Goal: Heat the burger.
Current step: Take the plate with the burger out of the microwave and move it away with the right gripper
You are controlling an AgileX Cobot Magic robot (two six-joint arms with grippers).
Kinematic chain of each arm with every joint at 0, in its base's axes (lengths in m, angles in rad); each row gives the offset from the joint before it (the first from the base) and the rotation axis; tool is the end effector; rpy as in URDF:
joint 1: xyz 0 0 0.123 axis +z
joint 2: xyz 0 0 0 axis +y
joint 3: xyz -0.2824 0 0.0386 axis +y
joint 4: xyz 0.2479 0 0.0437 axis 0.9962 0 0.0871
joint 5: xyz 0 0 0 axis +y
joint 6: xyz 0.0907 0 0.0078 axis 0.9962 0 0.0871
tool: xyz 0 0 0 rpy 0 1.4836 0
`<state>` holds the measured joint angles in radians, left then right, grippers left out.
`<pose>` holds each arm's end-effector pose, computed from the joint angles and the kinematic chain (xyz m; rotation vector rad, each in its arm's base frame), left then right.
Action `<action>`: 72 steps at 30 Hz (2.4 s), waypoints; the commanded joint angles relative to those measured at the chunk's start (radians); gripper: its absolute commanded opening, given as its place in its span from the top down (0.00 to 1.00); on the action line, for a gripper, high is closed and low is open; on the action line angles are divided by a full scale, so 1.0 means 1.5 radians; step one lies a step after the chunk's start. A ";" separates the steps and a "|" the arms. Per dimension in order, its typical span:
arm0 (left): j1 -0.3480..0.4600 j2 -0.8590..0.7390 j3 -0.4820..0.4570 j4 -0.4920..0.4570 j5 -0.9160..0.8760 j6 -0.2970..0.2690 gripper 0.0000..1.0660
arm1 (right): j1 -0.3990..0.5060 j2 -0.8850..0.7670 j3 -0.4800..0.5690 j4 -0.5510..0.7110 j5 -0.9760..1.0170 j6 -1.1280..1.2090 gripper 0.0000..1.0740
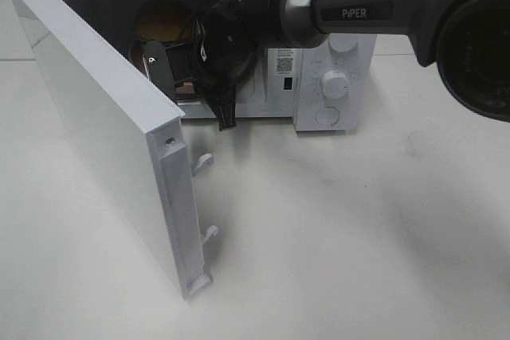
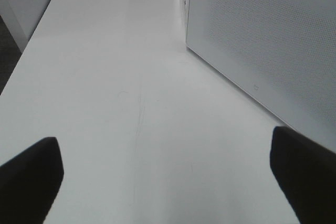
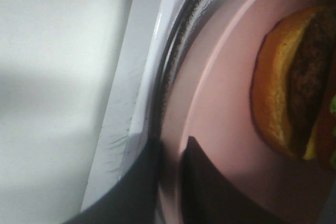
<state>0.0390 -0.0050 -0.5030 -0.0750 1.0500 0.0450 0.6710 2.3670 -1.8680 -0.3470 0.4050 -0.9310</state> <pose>-0.0054 -0.0061 0.2790 0.0094 2.0235 -0.0363 0.4231 0.3203 0.1482 -1.9300 1.4275 -0.4355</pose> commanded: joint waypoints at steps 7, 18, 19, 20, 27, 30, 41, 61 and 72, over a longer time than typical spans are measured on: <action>0.001 -0.013 0.002 0.004 -0.009 -0.003 0.06 | -0.001 -0.010 -0.004 0.030 -0.001 0.003 1.00; 0.001 -0.013 0.002 0.004 -0.009 -0.003 0.06 | 0.007 -0.035 -0.004 0.032 0.007 -0.004 1.00; 0.001 -0.013 0.002 0.004 -0.009 -0.003 0.06 | 0.007 -0.043 -0.004 0.049 0.019 -0.017 1.00; 0.001 -0.013 0.002 0.004 -0.009 -0.003 0.06 | 0.007 -0.049 -0.004 0.061 0.024 -0.029 1.00; 0.001 -0.013 0.002 0.003 -0.009 -0.002 0.06 | 0.005 -0.092 0.050 0.131 0.017 -0.176 1.00; 0.001 -0.013 0.002 0.003 -0.009 -0.003 0.06 | 0.005 -0.117 0.091 0.153 -0.001 -0.242 1.00; 0.001 -0.013 0.002 0.003 -0.009 -0.003 0.06 | -0.003 -0.212 0.240 0.193 -0.101 -0.320 1.00; 0.001 -0.013 0.002 0.003 -0.009 -0.002 0.06 | -0.031 -0.325 0.394 0.344 -0.162 -0.443 1.00; 0.001 -0.013 0.002 0.003 -0.009 -0.001 0.06 | -0.034 -0.392 0.485 0.432 -0.181 -0.544 1.00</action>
<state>0.0390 -0.0050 -0.5030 -0.0730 1.0500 0.0450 0.6290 1.8090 -1.1340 0.2720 0.2070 -1.7280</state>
